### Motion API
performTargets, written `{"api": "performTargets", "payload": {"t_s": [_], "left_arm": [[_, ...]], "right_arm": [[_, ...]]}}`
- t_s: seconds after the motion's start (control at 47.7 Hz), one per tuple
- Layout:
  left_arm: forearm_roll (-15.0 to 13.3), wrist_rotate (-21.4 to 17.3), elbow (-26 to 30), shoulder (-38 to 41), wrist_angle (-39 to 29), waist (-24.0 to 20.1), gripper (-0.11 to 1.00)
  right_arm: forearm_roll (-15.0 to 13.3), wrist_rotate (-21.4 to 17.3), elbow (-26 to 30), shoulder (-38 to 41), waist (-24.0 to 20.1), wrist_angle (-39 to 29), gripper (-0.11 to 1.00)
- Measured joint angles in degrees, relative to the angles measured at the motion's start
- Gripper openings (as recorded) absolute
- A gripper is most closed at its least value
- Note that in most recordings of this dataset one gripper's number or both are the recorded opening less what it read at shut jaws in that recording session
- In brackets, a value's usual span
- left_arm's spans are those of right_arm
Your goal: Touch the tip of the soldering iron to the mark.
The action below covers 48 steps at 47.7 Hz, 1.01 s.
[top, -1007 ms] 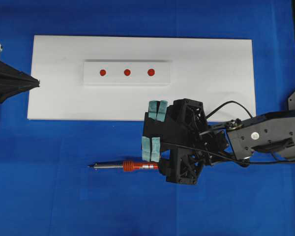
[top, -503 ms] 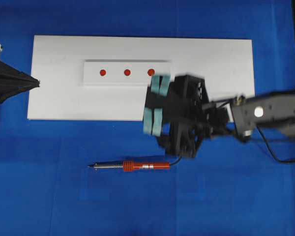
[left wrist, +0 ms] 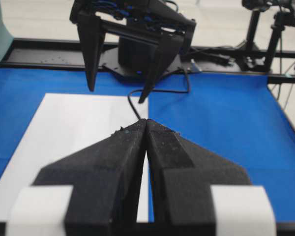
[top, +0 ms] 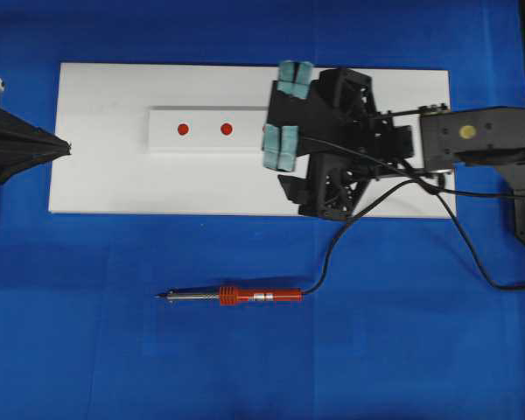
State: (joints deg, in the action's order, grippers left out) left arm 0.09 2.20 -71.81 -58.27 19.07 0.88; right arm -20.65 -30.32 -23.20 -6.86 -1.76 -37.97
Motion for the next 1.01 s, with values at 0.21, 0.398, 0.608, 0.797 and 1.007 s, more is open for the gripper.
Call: {"api": "performTargets", "payload": {"t_s": [0.21,0.398,0.608,0.797,1.007], "left_arm": [[0.0,0.0,0.0,0.0,0.09,0.0,0.02],[0.0,0.0,0.0,-0.09,0.0,0.0,0.02],[0.0,-0.09,0.0,-0.44,-0.09,-0.09,0.02],[0.0,-0.09,0.0,-0.44,-0.26,-0.09,0.02],[0.0,-0.09,0.0,-0.44,-0.26,0.0,0.02]], "right_arm": [[0.0,-0.26,-6.59,-8.79,0.26,1.14,0.89],[-0.44,-0.26,-13.89,-19.42,0.26,2.72,0.89],[-1.32,-0.18,-20.57,-32.34,0.53,2.99,0.89],[-2.72,-0.18,-25.49,-42.36,0.62,3.08,0.88],[-3.34,-0.26,-30.59,-49.66,0.7,3.43,0.87]]}}
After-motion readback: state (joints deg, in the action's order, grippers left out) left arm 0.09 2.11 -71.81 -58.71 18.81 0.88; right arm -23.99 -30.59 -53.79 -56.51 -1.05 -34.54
